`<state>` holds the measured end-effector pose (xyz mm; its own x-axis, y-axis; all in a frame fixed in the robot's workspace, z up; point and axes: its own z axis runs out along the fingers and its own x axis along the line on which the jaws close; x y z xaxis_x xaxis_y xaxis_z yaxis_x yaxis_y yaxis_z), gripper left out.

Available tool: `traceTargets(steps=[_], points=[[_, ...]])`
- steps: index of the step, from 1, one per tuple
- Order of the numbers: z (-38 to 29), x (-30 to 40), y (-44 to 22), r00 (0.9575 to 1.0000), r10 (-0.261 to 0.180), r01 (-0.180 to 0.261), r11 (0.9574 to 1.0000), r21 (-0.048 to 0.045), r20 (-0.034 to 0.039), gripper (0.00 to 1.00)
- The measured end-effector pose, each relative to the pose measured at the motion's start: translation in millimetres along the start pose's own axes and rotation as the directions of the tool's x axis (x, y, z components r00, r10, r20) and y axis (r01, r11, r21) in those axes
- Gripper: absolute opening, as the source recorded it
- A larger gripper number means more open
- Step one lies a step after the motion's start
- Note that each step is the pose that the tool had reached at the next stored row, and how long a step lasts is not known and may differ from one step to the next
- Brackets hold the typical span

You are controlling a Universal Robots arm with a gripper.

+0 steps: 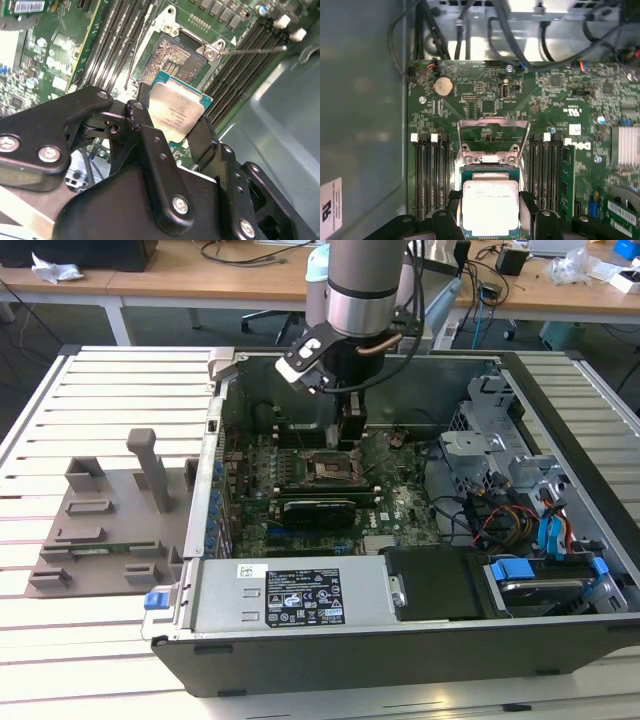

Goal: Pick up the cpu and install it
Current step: 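Place the cpu into insertion slot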

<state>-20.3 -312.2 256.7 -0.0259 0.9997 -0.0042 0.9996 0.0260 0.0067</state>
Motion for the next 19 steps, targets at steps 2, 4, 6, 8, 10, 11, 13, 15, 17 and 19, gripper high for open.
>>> traceTargets(steps=[2,4,6,8,10,11,13,15,17,19], points=[[0.2,0.0,0.0,0.9999,-0.016,0.016,0.9999,0.0000,0.0002,0.55],[1.0,0.0,0.0,0.9999,-0.016,0.016,0.9999,-0.0004,-0.0004,0.55],[2.7,0.0,-0.2,0.9999,-0.016,0.016,0.9999,-0.0002,-0.0001,0.55],[4.4,0.0,-0.3,0.9999,-0.016,0.016,0.9999,-0.0002,-0.0001,0.55],[6.4,0.0,-0.6,0.9999,-0.016,0.016,0.9999,-0.0002,-0.0001,0.55],[7.2,0.1,-0.8,0.9999,-0.016,0.016,0.9999,-0.0003,-0.0001,0.55],[10.1,0.1,-1.8,0.9999,-0.016,0.016,0.9999,-0.0002,-0.0002,0.55],[12.9,0.1,-2.7,0.9999,-0.016,0.016,0.9999,-0.0002,-0.0001,0.55],[15.1,0.2,-3.1,0.9999,-0.016,0.016,0.9999,-0.0003,-0.0002,0.55],[17.3,0.1,-3.4,0.9999,-0.017,0.017,0.9999,-0.0002,-0.0001,0.55]])
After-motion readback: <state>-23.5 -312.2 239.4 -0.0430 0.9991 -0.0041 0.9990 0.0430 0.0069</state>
